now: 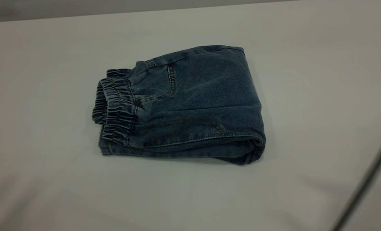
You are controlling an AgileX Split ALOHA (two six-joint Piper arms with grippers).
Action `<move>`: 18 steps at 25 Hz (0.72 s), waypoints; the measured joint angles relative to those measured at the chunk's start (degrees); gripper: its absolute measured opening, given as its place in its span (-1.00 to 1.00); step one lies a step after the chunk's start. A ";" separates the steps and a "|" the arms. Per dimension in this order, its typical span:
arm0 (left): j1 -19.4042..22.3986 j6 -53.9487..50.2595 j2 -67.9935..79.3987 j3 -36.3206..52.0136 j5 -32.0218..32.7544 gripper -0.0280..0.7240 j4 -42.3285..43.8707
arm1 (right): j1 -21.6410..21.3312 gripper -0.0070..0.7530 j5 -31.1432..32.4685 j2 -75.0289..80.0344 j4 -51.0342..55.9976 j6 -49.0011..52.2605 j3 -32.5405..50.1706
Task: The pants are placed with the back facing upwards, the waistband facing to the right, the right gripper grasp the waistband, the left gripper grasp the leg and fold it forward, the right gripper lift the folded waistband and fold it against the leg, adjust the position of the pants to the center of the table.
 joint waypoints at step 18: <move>0.00 -28.70 -2.49 14.39 -7.69 -0.10 11.42 | 0.00 0.09 -5.00 -42.87 -3.14 7.30 44.72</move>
